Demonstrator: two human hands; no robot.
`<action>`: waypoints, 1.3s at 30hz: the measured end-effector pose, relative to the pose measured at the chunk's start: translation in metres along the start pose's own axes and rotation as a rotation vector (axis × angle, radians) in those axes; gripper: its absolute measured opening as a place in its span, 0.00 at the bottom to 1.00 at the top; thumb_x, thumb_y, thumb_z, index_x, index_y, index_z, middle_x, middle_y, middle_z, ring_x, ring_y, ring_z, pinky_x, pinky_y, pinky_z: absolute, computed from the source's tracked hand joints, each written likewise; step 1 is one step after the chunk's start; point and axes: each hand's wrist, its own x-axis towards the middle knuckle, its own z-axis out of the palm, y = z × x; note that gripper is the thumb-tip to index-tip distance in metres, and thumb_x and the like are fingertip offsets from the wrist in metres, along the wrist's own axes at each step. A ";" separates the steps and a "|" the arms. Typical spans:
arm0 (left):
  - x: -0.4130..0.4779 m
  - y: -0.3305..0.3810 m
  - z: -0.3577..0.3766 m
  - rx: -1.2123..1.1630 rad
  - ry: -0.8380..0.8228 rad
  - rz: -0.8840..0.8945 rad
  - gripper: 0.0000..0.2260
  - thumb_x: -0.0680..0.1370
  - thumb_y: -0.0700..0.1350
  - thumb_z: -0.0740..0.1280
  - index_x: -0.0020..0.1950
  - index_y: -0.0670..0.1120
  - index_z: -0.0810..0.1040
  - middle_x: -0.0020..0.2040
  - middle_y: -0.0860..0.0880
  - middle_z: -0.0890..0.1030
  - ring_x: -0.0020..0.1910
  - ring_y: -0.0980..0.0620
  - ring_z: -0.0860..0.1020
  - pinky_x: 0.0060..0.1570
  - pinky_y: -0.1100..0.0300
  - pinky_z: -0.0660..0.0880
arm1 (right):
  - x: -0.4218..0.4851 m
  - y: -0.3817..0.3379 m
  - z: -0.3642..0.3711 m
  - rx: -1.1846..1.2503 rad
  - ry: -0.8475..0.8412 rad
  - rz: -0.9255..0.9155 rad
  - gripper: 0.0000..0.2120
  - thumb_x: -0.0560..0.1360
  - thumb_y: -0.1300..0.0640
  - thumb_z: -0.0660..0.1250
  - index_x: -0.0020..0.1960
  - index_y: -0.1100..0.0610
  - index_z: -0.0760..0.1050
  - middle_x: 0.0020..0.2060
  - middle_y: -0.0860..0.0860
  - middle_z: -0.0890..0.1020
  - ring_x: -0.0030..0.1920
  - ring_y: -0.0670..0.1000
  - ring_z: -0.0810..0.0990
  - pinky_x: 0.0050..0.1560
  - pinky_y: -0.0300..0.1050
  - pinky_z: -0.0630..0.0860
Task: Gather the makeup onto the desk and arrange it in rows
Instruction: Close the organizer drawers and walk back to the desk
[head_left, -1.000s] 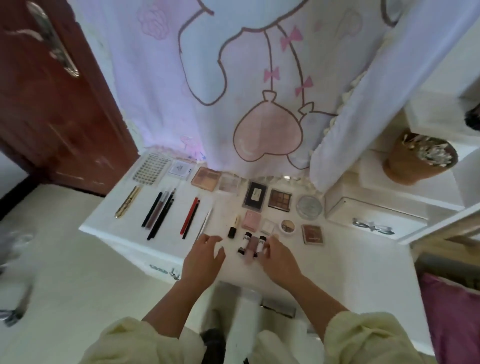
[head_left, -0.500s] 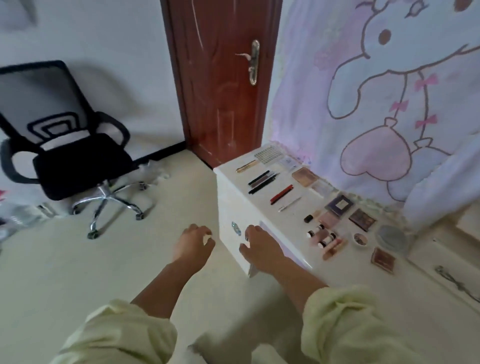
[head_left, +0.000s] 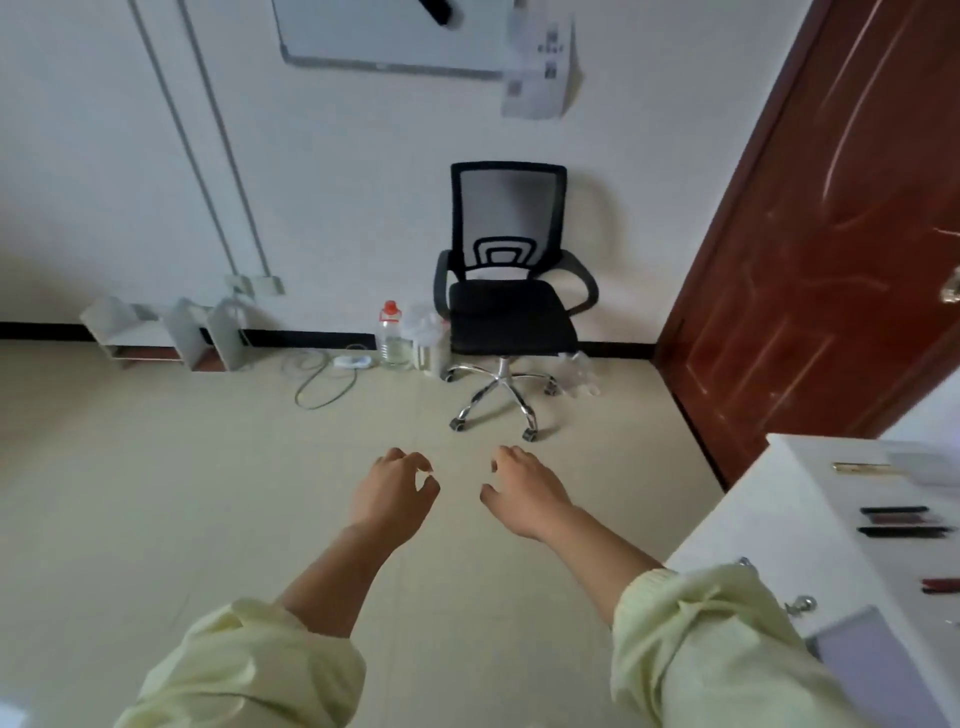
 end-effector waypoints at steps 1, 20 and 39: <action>0.003 -0.030 -0.015 0.000 0.022 -0.038 0.12 0.79 0.51 0.62 0.60 0.52 0.78 0.59 0.50 0.76 0.59 0.49 0.75 0.49 0.58 0.72 | 0.015 -0.031 0.008 -0.006 -0.016 -0.036 0.17 0.78 0.51 0.59 0.63 0.59 0.67 0.63 0.55 0.72 0.64 0.56 0.70 0.60 0.50 0.69; 0.057 -0.444 -0.267 0.061 0.378 -0.510 0.13 0.79 0.50 0.62 0.60 0.50 0.78 0.58 0.49 0.76 0.58 0.49 0.74 0.44 0.60 0.67 | 0.242 -0.505 0.121 -0.186 -0.194 -0.626 0.16 0.78 0.51 0.58 0.63 0.58 0.67 0.63 0.54 0.72 0.62 0.56 0.70 0.59 0.50 0.70; 0.238 -0.802 -0.465 0.088 0.610 -0.839 0.13 0.79 0.50 0.61 0.60 0.49 0.77 0.57 0.50 0.74 0.59 0.51 0.72 0.46 0.58 0.72 | 0.523 -0.917 0.214 -0.283 -0.260 -0.959 0.14 0.78 0.52 0.57 0.62 0.57 0.67 0.61 0.54 0.72 0.63 0.55 0.69 0.57 0.49 0.67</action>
